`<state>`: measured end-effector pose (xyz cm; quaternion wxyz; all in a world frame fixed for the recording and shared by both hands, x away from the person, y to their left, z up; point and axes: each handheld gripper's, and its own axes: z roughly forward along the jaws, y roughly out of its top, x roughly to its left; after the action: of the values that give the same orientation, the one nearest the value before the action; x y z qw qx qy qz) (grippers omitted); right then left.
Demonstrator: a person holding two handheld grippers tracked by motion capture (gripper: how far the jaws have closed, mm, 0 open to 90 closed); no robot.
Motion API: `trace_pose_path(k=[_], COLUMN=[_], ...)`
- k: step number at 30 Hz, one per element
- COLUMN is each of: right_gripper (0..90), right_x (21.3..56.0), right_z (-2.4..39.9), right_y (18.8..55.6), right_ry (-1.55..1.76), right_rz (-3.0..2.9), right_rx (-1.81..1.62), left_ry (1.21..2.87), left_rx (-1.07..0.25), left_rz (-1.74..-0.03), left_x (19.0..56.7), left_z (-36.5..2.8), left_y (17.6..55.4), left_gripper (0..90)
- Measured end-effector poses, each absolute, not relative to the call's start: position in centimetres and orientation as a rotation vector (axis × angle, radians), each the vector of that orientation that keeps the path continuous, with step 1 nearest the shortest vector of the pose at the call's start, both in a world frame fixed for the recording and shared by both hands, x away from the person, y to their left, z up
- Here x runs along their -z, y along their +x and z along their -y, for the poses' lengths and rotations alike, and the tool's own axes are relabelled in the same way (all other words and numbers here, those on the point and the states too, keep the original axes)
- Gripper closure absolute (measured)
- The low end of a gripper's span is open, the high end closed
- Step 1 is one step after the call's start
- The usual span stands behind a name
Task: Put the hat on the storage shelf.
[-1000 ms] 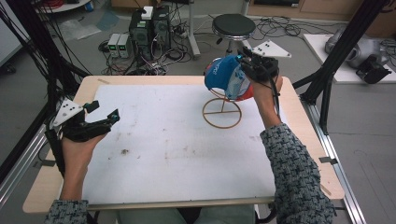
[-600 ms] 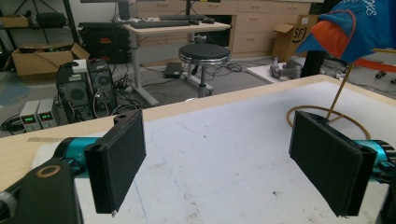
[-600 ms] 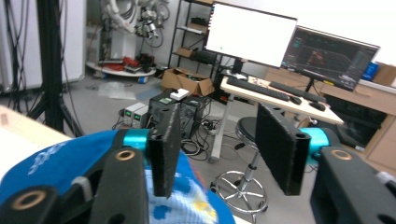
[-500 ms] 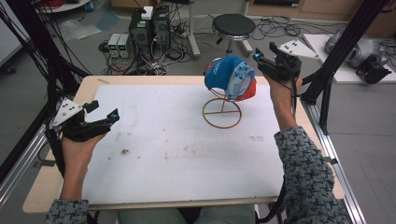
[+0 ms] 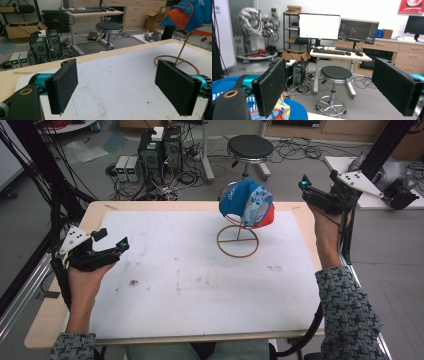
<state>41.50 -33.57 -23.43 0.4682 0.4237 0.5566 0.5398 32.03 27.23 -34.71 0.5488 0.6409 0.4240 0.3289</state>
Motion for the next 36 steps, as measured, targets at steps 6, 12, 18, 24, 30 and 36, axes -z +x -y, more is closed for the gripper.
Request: trace_pose_path(k=[6,12,18,24,30,36], right_gripper=[12.2,12.2,12.2,12.2,12.2,10.9], right_x=[24.7,26.5,28.3,30.3,32.3,33.4], right_z=[35.5,36.1,35.8,35.6,35.3,33.9], right_y=[40.1,38.6,37.6,36.9,36.3,36.2], right_ry=[1.077,1.083,1.082,1.107,1.131,1.187], right_rz=[-1.339,-1.359,-1.374,-1.388,-1.435,-1.566], right_rx=[-1.355,-1.357,-1.363,-1.379,-1.403,-1.394], left_ry=[1.515,1.518,1.515,1.518,1.524,1.523], left_rx=[-0.777,-0.771,-0.773,-0.77,-0.771,-0.772], left_rz=[-1.001,-1.002,-1.006,-1.002,-1.0,-1.003], left_x=[34.9,35.2,35.2,35.2,35.3,35.3], left_z=[-27.2,-27.1,-27.2,-27.0,-26.9,-26.9], left_y=[32.0,32.2,32.2,32.2,32.3,32.3], left_gripper=[18.8,18.8,18.8,18.8,18.8,18.8])
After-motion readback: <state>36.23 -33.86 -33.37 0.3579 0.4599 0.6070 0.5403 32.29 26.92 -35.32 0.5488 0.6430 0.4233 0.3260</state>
